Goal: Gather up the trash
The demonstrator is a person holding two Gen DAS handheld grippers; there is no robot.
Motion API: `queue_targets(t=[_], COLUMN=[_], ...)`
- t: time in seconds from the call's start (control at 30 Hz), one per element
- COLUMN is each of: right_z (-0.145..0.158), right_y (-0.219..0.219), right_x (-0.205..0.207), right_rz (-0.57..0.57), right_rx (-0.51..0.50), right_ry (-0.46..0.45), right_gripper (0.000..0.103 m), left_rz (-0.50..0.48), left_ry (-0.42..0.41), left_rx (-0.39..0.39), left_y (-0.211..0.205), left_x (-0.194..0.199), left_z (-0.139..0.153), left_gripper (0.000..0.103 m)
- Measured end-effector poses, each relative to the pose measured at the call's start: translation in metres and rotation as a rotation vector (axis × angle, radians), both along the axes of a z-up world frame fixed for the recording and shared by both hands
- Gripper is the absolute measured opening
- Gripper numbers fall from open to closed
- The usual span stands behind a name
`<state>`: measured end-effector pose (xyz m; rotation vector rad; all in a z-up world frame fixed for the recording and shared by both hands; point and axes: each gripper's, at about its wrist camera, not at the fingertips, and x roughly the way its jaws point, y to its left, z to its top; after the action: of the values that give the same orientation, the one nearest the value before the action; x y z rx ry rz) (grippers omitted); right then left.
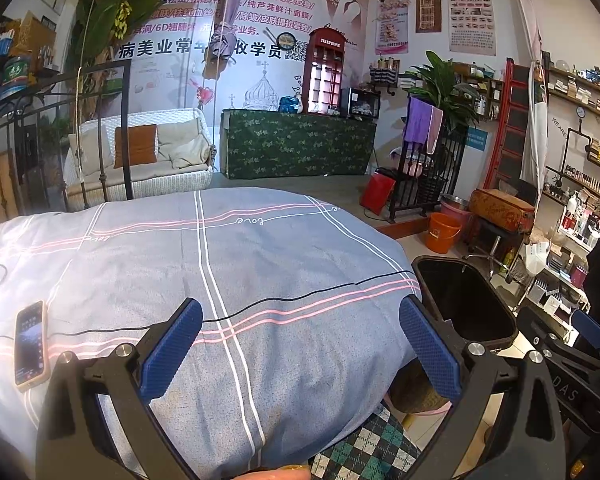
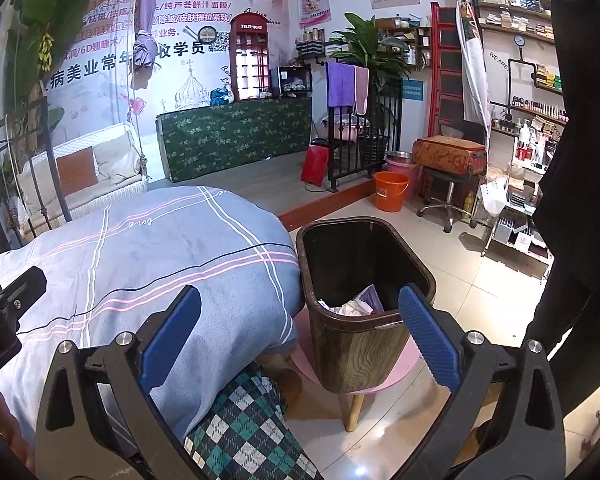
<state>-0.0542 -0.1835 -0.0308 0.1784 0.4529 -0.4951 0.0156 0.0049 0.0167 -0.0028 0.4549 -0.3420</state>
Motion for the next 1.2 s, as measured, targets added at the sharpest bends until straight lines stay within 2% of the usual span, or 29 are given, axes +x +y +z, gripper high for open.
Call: queue_targets(t=[1.2], right_z=[-0.015], right_y=[0.006], right_x=[0.007], right_rz=[0.005], right_rx=[0.01], right_ry=[0.017], right_gripper=[0.098], left_rz=[0.005], left_ry=[0.006], left_rx=[0.003], left_y=[0.0], left_x=[-0.004], left_z=[0.001], left_gripper=[0.097])
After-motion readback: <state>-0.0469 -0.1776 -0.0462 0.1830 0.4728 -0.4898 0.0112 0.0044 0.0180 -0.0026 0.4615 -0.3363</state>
